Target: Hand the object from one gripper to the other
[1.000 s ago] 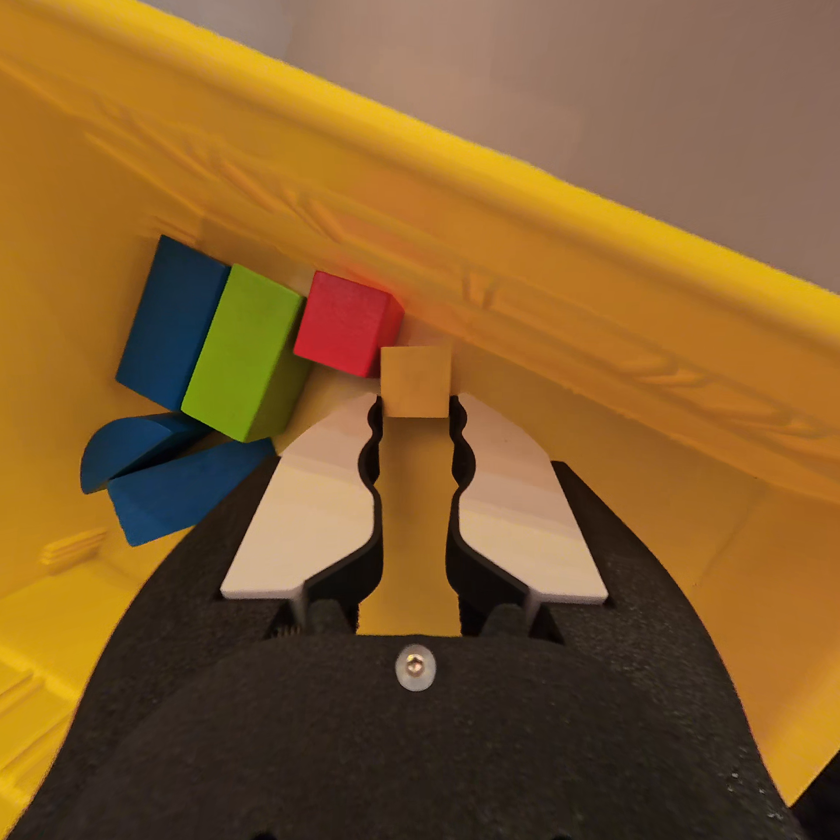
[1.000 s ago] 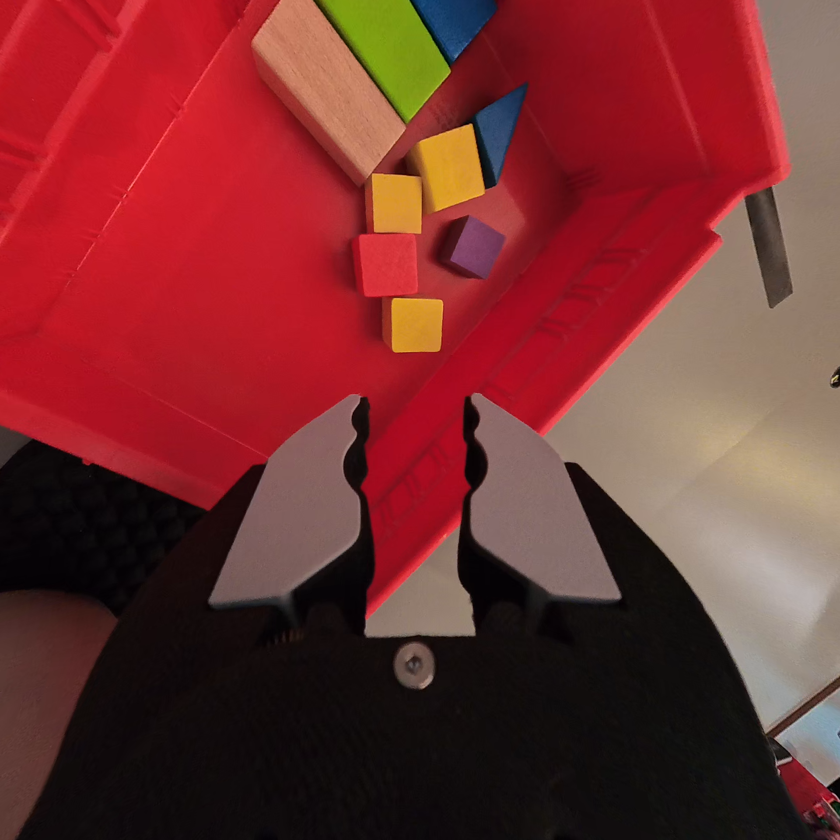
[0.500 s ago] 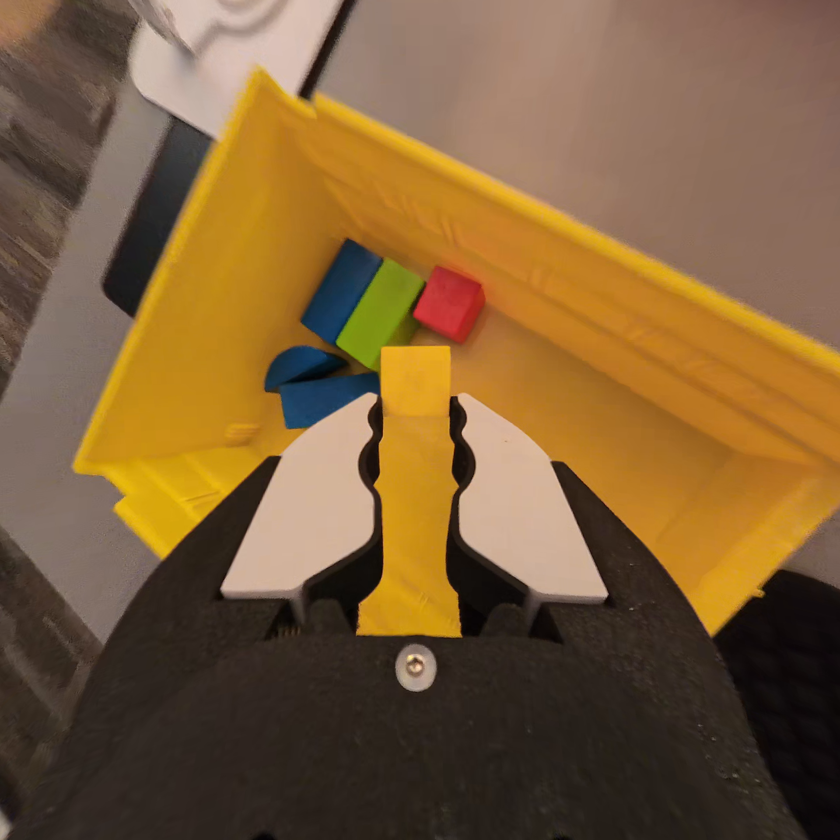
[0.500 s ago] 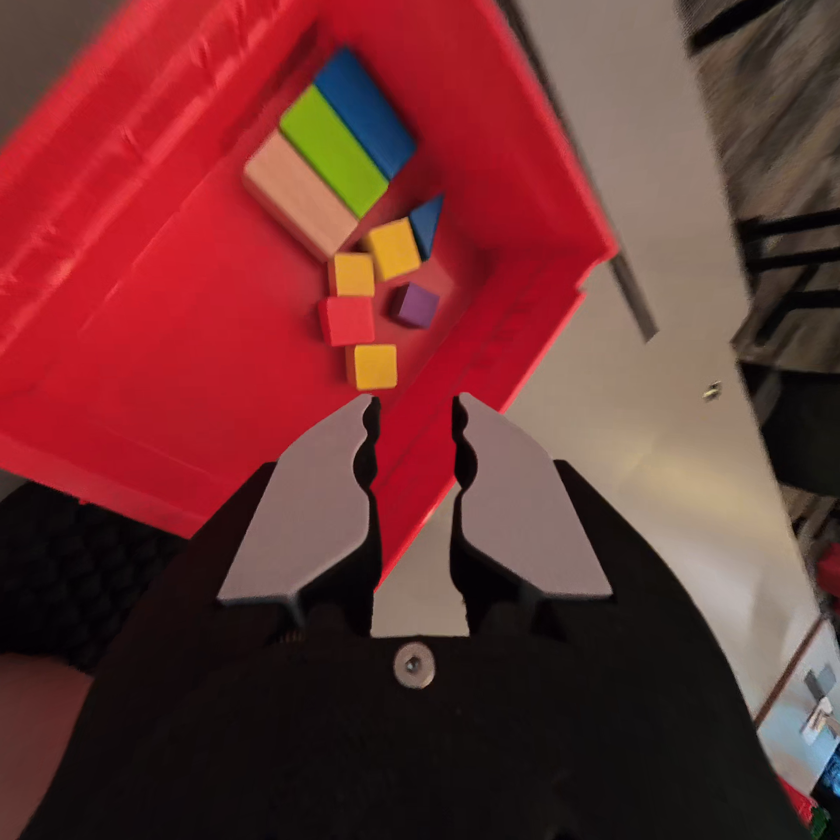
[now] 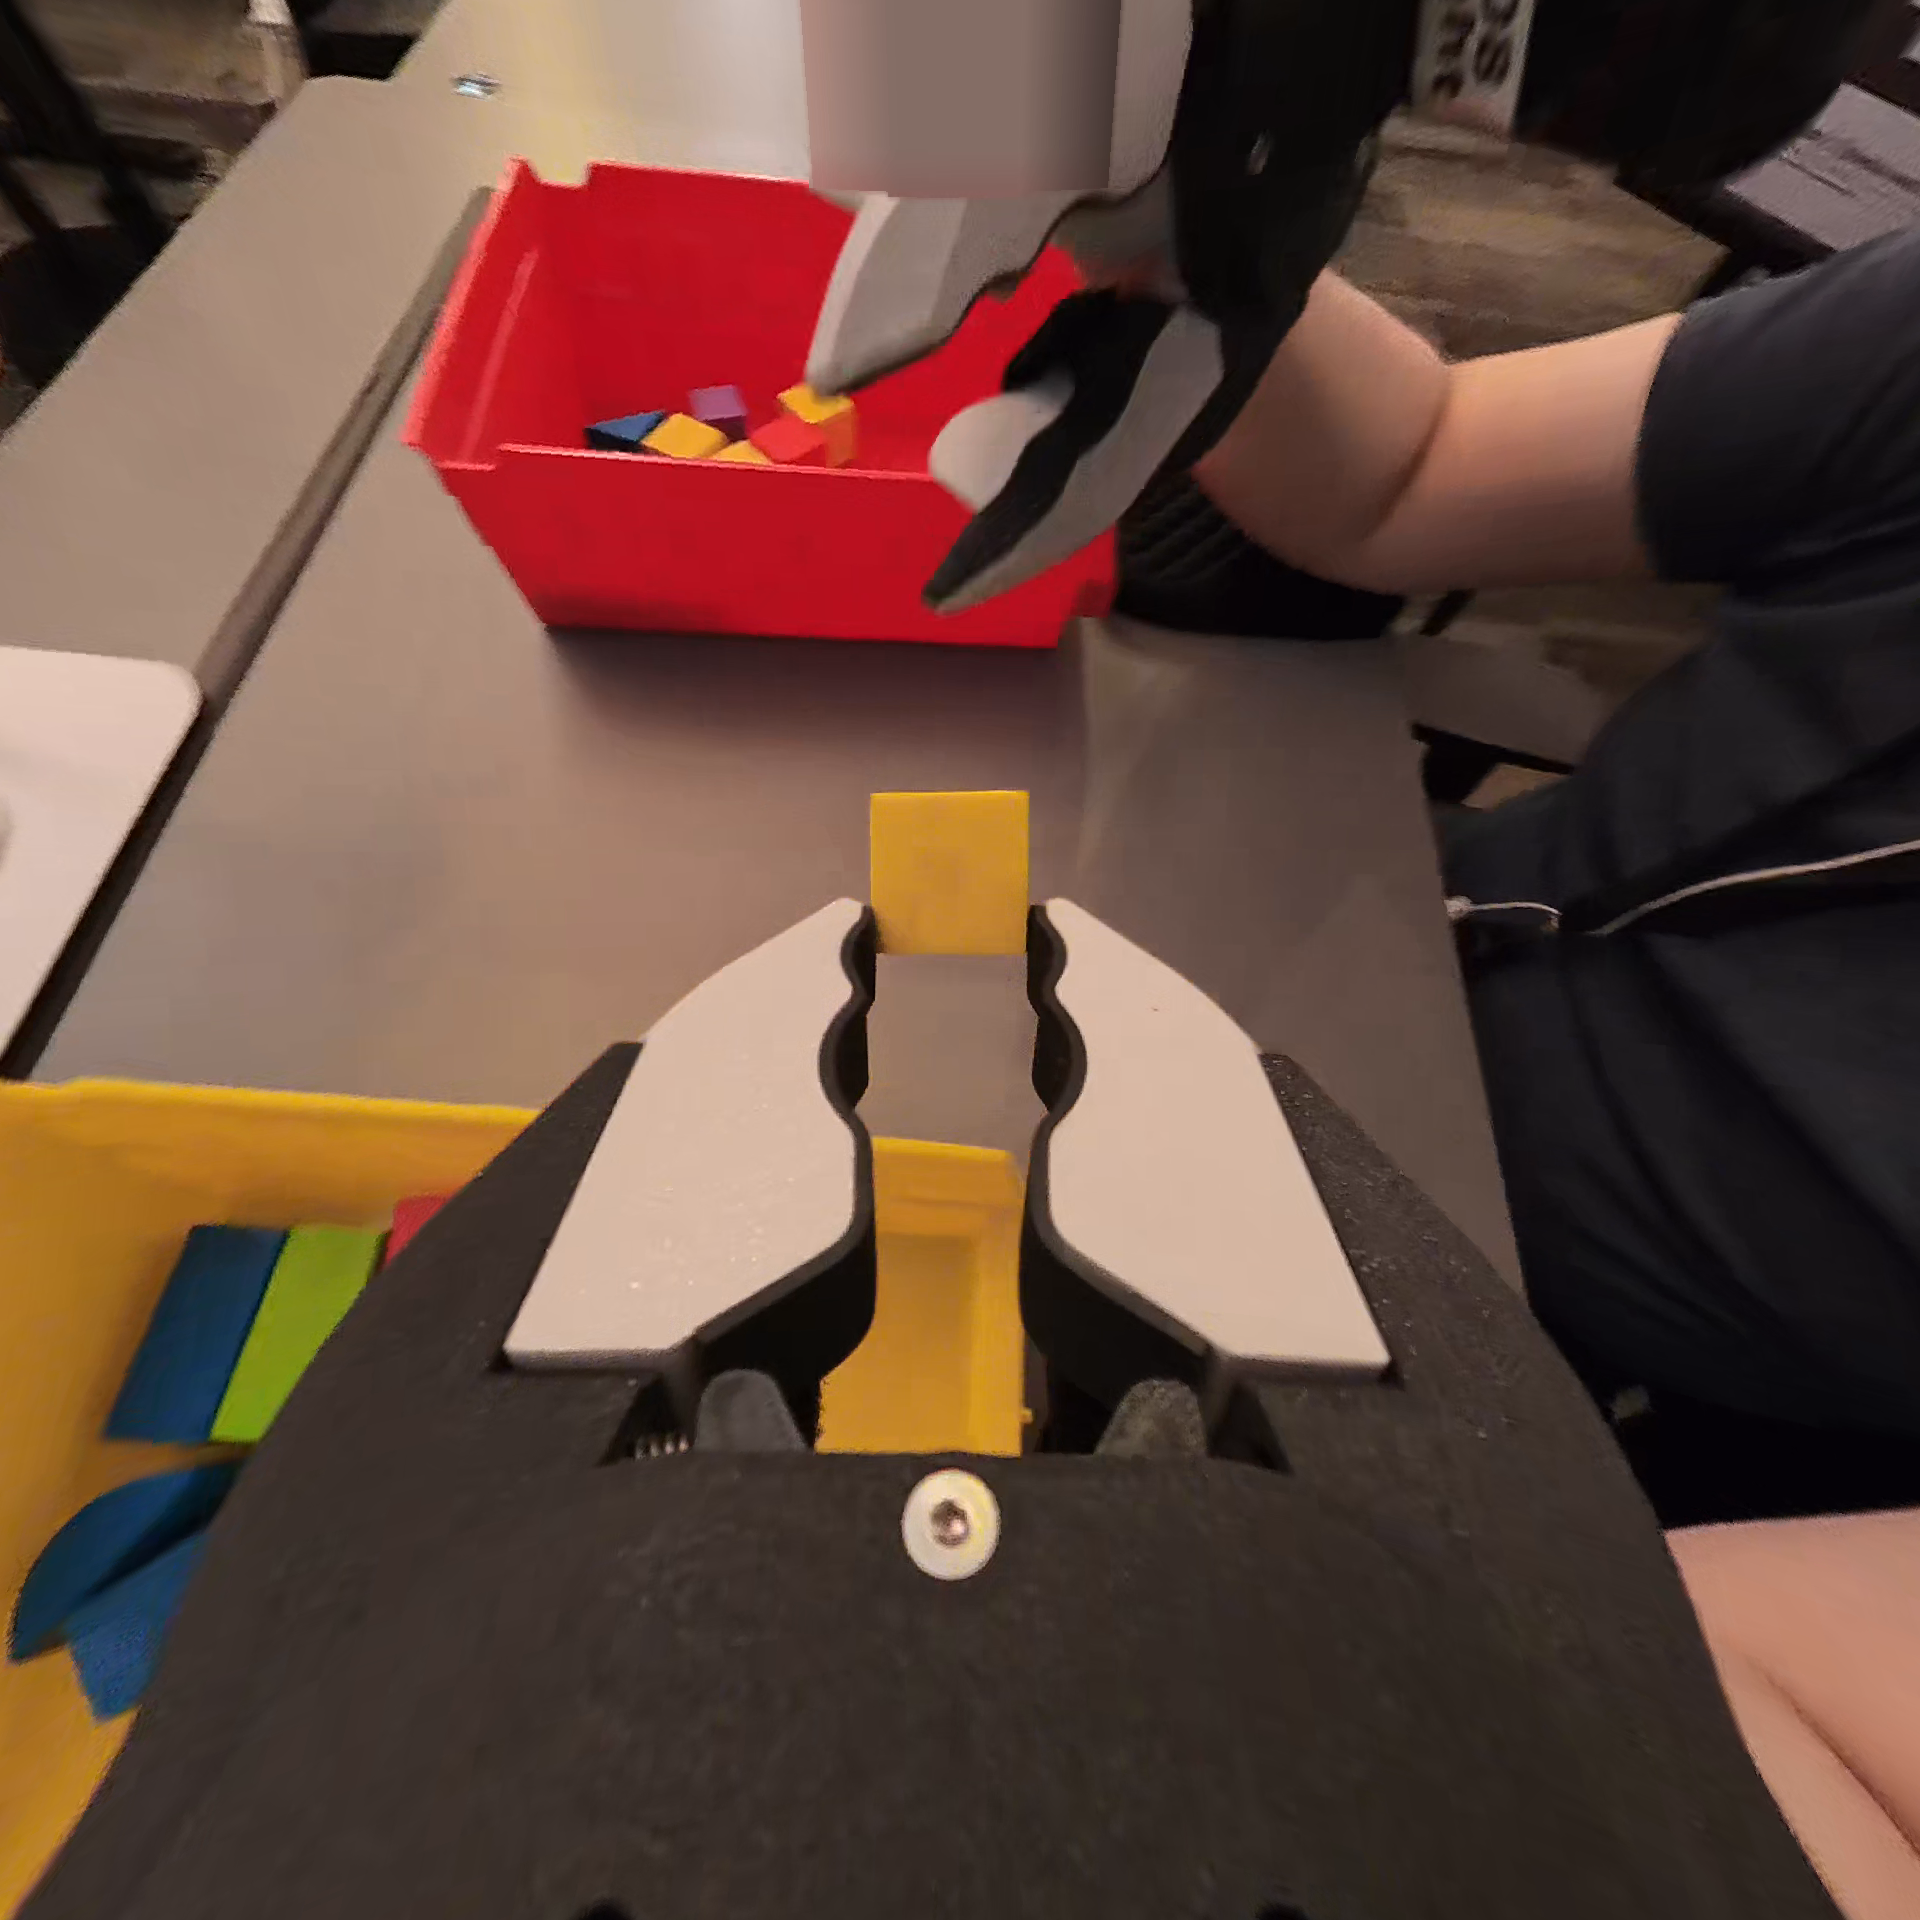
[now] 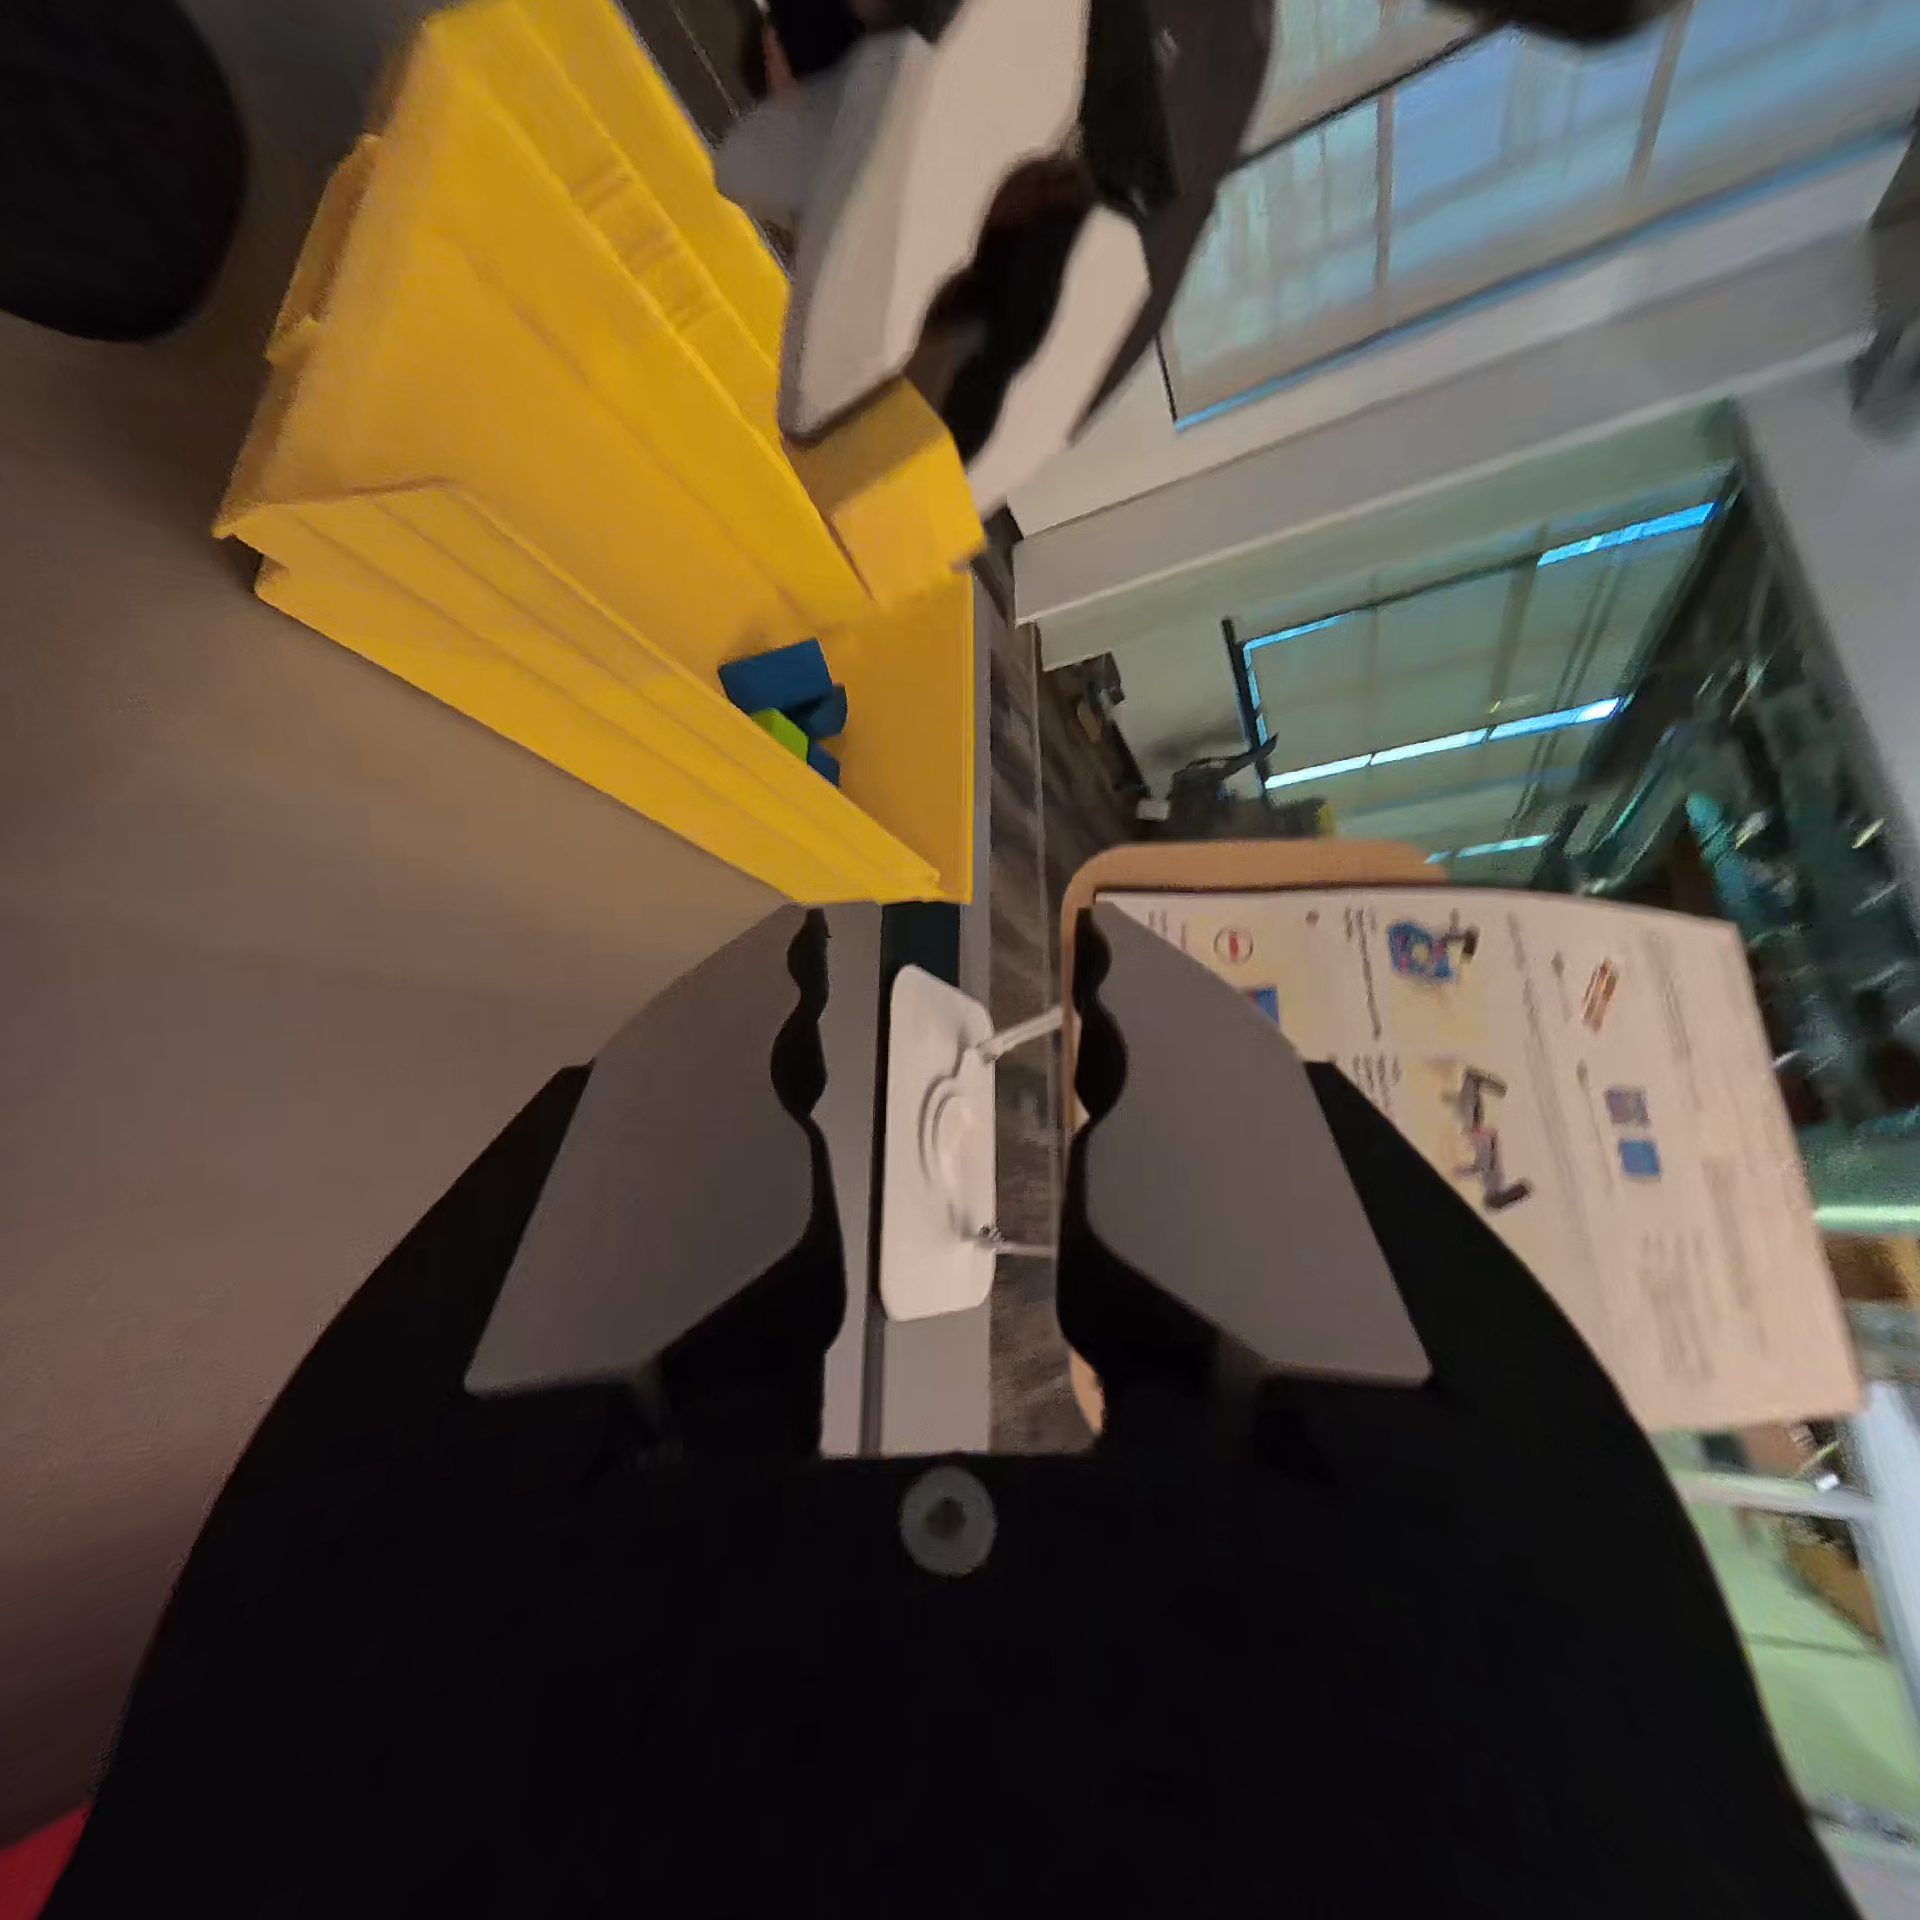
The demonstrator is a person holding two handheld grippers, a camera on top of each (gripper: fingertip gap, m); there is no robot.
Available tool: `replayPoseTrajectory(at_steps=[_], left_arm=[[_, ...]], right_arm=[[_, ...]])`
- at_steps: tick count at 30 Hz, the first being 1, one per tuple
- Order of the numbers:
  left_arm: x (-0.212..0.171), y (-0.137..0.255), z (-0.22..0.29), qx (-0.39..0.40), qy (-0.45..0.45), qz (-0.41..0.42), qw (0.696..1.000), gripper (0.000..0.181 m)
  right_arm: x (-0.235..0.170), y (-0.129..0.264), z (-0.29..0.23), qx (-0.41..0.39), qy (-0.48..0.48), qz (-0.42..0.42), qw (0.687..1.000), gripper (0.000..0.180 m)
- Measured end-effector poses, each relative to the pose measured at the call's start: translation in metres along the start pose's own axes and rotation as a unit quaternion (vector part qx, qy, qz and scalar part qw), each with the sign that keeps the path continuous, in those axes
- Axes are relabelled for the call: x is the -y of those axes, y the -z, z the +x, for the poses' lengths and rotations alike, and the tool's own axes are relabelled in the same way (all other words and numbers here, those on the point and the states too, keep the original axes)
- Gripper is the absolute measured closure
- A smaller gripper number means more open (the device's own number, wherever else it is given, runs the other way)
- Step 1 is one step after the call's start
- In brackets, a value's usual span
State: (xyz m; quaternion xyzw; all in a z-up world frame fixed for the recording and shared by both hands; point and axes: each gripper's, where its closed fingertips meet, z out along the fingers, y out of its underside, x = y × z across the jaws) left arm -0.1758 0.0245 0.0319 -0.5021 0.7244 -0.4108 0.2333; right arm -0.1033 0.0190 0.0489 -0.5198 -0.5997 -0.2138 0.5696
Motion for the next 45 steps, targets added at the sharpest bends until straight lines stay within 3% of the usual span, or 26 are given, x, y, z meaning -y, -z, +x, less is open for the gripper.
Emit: replayPoseTrajectory(at_steps=[4, 11, 16, 19, 20, 21, 22, 23, 26, 28, 30, 32, 35, 38, 45], left_arm=[[-0.004, -0.013, 0.013, -0.037, -0.014, -0.025, 0.999, 0.153], [-0.015, -0.031, 0.025, -0.081, -0.015, -0.071, 0.994, 0.153], [-0.016, -0.035, 0.033, -0.1, -0.026, -0.077, 0.992, 0.153], [-0.015, -0.035, 0.035, -0.1, -0.04, -0.074, 0.991, 0.153], [-0.014, -0.035, 0.034, -0.097, -0.047, -0.067, 0.992, 0.15], [-0.012, -0.035, 0.034, -0.091, -0.053, -0.061, 0.993, 0.131], [-0.011, -0.035, 0.032, -0.08, -0.058, -0.06, 0.993, 0.112], [-0.013, -0.035, 0.027, -0.064, -0.065, -0.065, 0.994, 0.106], [-0.015, -0.03, 0.02, -0.036, -0.068, -0.069, 0.995, 0.103], [-0.011, -0.023, 0.019, -0.031, -0.065, -0.055, 0.996, 0.107], [-0.007, -0.017, 0.019, -0.027, -0.065, -0.04, 0.997, 0.11], [-0.006, -0.013, 0.018, -0.023, -0.063, -0.034, 0.997, 0.112], [-0.008, -0.011, 0.016, -0.022, -0.06, -0.035, 0.997, 0.112], [-0.01, -0.012, 0.017, -0.023, -0.06, -0.043, 0.997, 0.112], [-0.017, -0.016, 0.017, -0.022, -0.063, -0.061, 0.996, 0.112]], right_arm=[[0.036, -0.013, -0.023, 0.015, 0.024, 0.06, 0.998, 0.128], [0.057, -0.019, -0.042, 0.025, 0.069, 0.078, 0.994, 0.128], [0.056, -0.023, -0.054, 0.041, 0.101, 0.061, 0.992, 0.149], [0.059, -0.021, -0.053, 0.041, 0.101, 0.061, 0.992, 0.151], [0.059, -0.02, -0.052, 0.041, 0.102, 0.059, 0.992, 0.152], [0.058, -0.019, -0.051, 0.041, 0.102, 0.056, 0.992, 0.152], [0.056, -0.018, -0.049, 0.043, 0.1, 0.05, 0.993, 0.152], [0.051, -0.015, -0.046, 0.045, 0.096, 0.039, 0.994, 0.152], [0.005, 0.011, -0.015, 0.051, 0.046, -0.056, 0.996, 0.151], [-0.04, 0.047, 0.01, 0.06, -0.066, -0.105, 0.99, 0.152], [-0.09, 0.084, 0.02, 0.073, -0.216, -0.147, 0.962, 0.152], [-0.148, 0.115, 0.006, 0.095, -0.318, -0.237, 0.913, 0.152], [-0.21, 0.149, -0.054, 0.192, -0.369, -0.368, 0.831, 0.151], [-0.234, 0.153, -0.101, 0.282, -0.417, -0.416, 0.757, 0.151], [-0.254, 0.116, -0.135, 0.338, -0.425, -0.422, 0.726, 0.151]])
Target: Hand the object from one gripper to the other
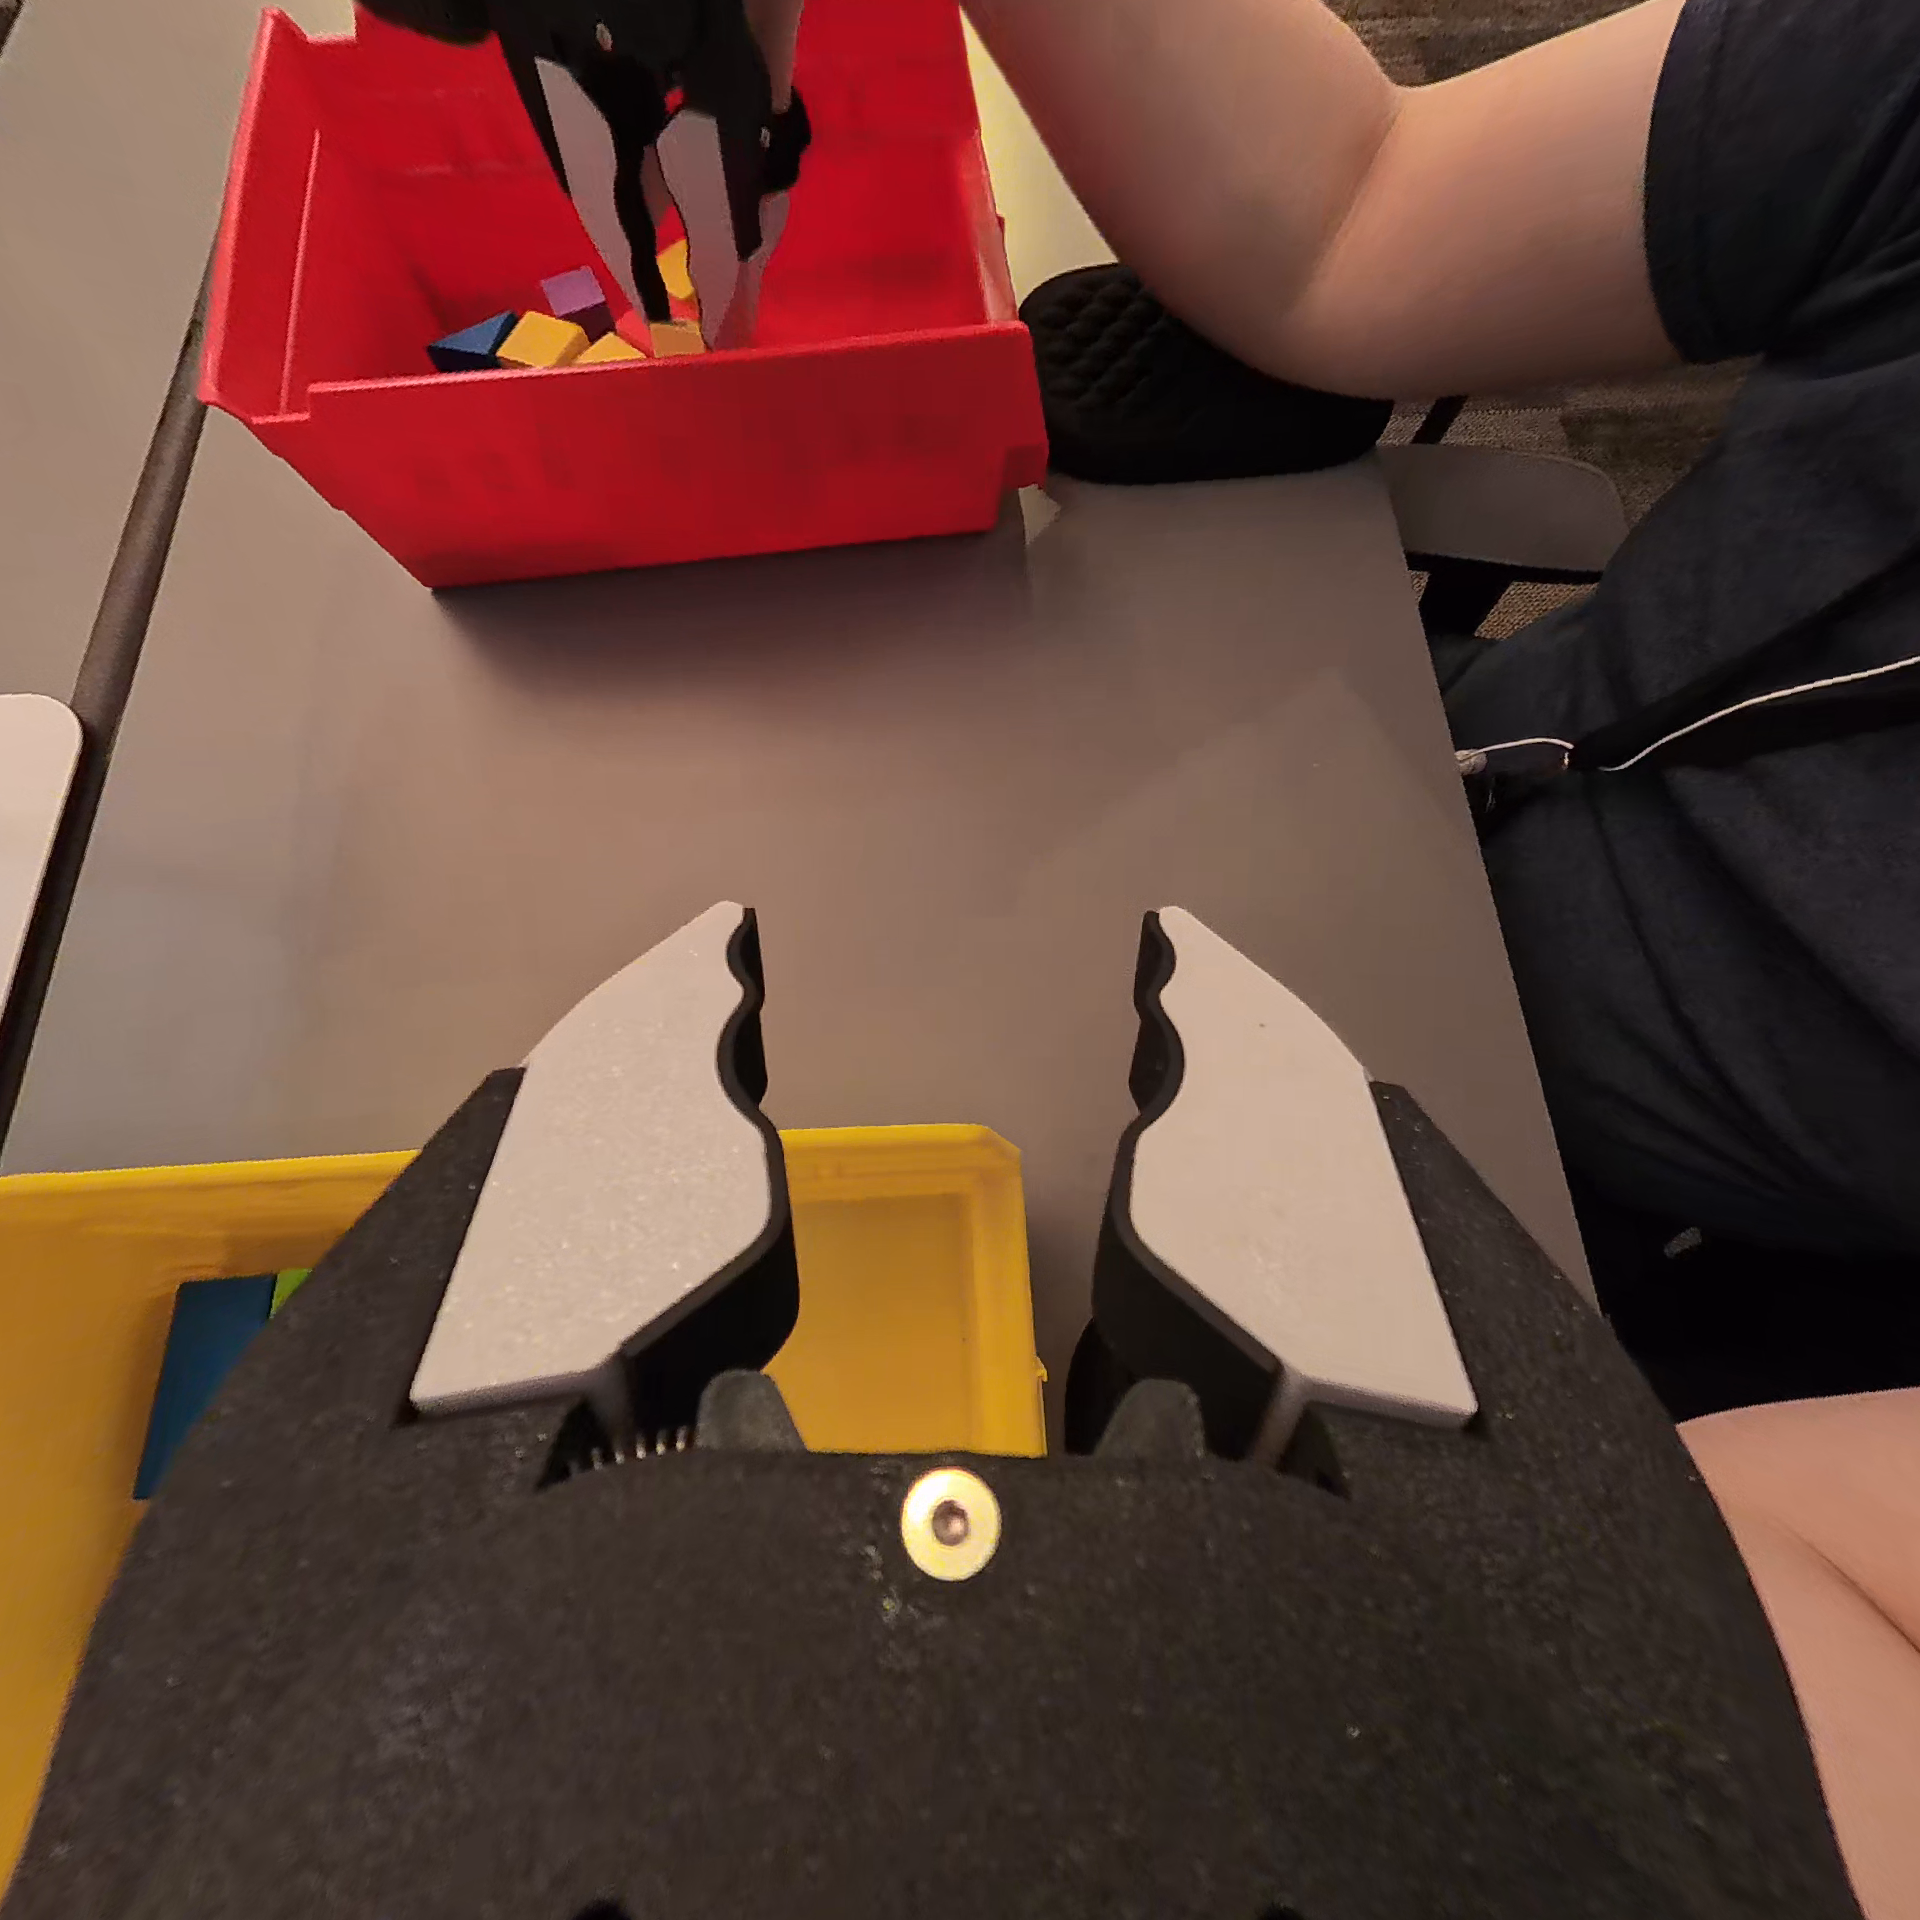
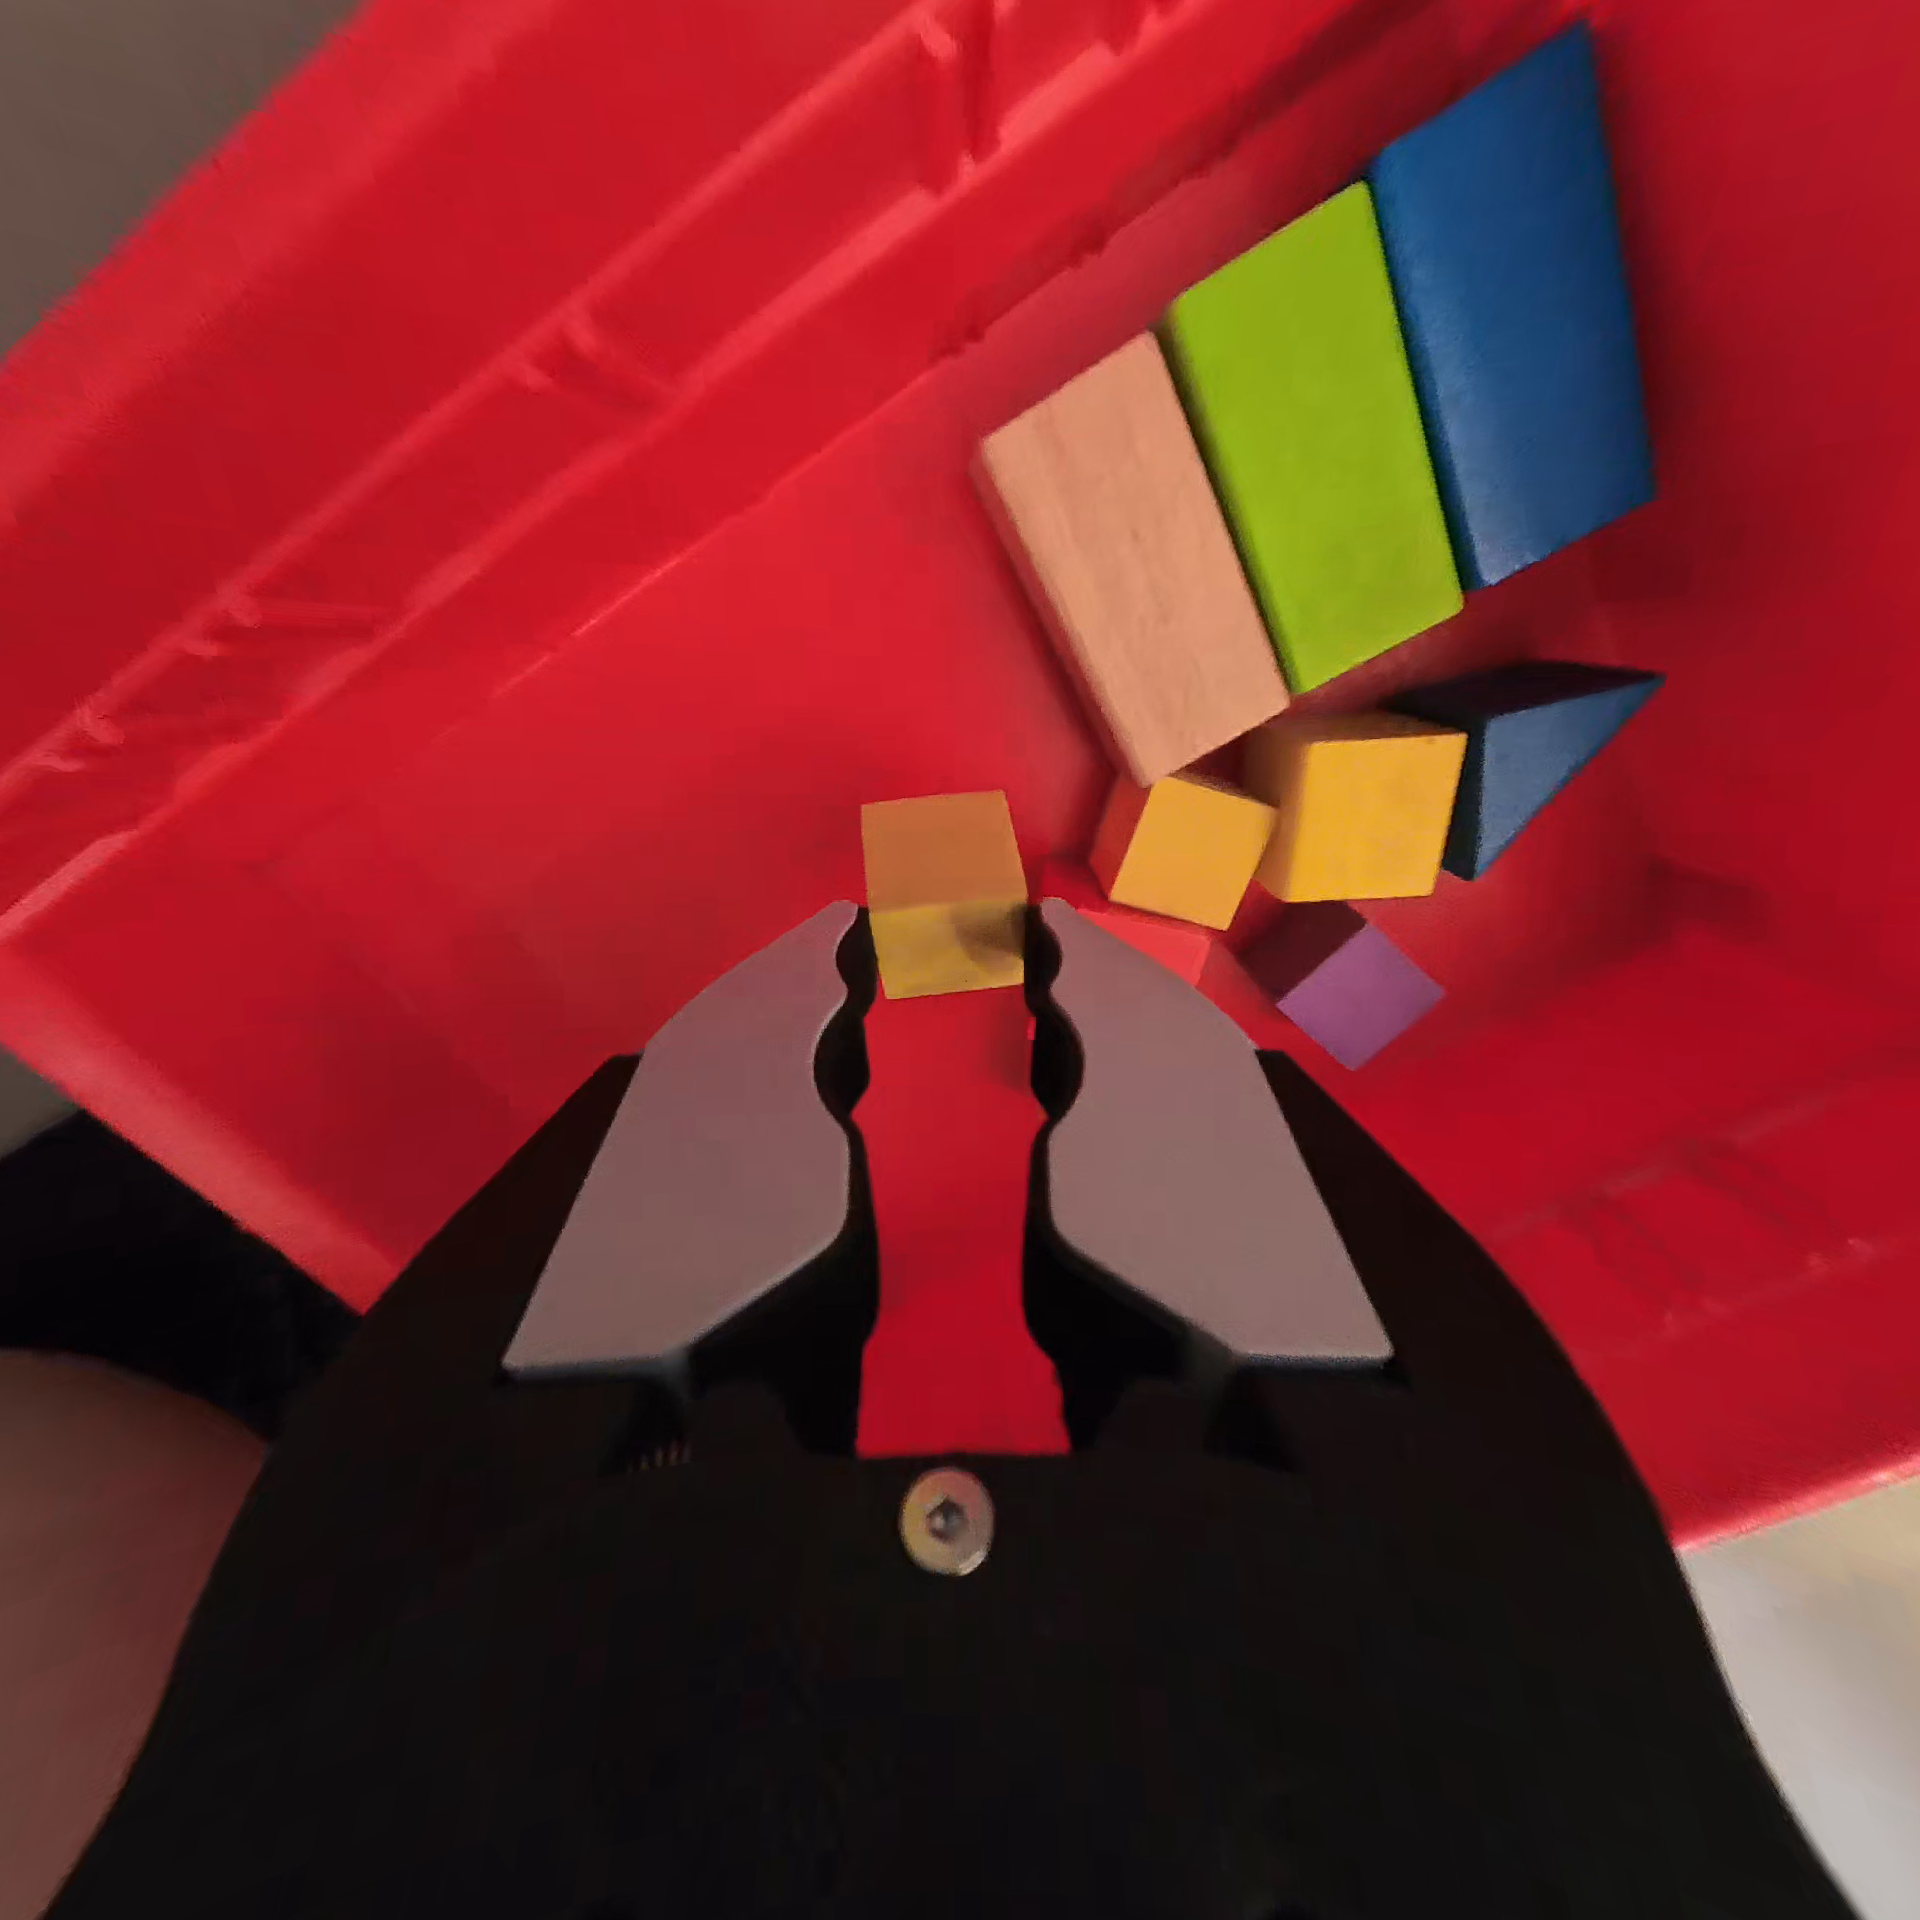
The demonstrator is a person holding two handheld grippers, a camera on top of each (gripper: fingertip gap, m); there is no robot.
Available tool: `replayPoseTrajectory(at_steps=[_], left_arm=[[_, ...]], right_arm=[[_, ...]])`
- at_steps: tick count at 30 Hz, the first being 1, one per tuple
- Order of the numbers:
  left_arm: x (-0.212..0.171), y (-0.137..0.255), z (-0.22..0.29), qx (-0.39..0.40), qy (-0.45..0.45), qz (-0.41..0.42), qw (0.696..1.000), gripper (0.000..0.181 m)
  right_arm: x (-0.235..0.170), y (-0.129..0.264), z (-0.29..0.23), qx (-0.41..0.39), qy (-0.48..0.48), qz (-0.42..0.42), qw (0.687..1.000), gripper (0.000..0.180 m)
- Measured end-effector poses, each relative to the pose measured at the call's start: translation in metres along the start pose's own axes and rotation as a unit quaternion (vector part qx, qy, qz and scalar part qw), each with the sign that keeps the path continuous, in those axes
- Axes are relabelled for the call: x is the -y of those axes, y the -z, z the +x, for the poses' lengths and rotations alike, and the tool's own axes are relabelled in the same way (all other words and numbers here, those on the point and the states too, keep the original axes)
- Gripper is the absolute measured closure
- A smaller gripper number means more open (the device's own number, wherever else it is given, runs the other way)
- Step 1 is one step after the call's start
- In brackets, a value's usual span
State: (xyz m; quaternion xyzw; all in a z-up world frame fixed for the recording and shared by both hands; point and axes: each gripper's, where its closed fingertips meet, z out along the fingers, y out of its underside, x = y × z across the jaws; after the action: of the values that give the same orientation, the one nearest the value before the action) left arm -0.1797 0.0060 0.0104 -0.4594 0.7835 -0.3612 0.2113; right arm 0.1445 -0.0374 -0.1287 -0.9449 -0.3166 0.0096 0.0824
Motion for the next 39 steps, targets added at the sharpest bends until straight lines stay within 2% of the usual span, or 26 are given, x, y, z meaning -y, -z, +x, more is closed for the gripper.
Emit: replayPoseTrajectory(at_steps=[5, 11, 24, 27, 31, 35, 39], left_arm=[[0.0, 0.001, -0.001, -0.002, 0.005, 0.003, 1.0, 0.113], [-0.003, -0.003, 0.001, 0.0, 0.001, -0.012, 1.0, 0.113], [-0.01, -0.001, -0.005, 0.008, 0.016, -0.024, 1.0, 0.112], [-0.013, 0.005, -0.013, 0.033, 0.026, -0.023, 0.999, 0.112], [-0.03, 0.023, -0.045, 0.119, 0.07, -0.035, 0.99, 0.114], [-0.072, 0.047, -0.094, 0.241, 0.15, -0.085, 0.955, 0.122], [-0.109, 0.036, -0.118, 0.256, 0.187, -0.128, 0.94, 0.123]], right_arm=[[0.005, -0.01, 0.005, 0.008, -0.027, 0.001, 1.0, 0.151], [0.003, -0.02, 0.007, 0.007, -0.048, -0.037, 0.998, 0.151], [0.01, -0.022, 0.007, 0.011, -0.043, -0.028, 0.999, 0.148], [0.013, -0.016, 0.005, 0.014, -0.036, -0.013, 0.999, 0.145], [0.013, 0.004, 0.007, -0.005, -0.035, 0.018, 0.999, 0.145], [0.012, 0.033, 0.01, -0.034, -0.036, 0.066, 0.997, 0.145], [0.01, 0.054, 0.009, -0.055, -0.033, 0.096, 0.993, 0.145]])
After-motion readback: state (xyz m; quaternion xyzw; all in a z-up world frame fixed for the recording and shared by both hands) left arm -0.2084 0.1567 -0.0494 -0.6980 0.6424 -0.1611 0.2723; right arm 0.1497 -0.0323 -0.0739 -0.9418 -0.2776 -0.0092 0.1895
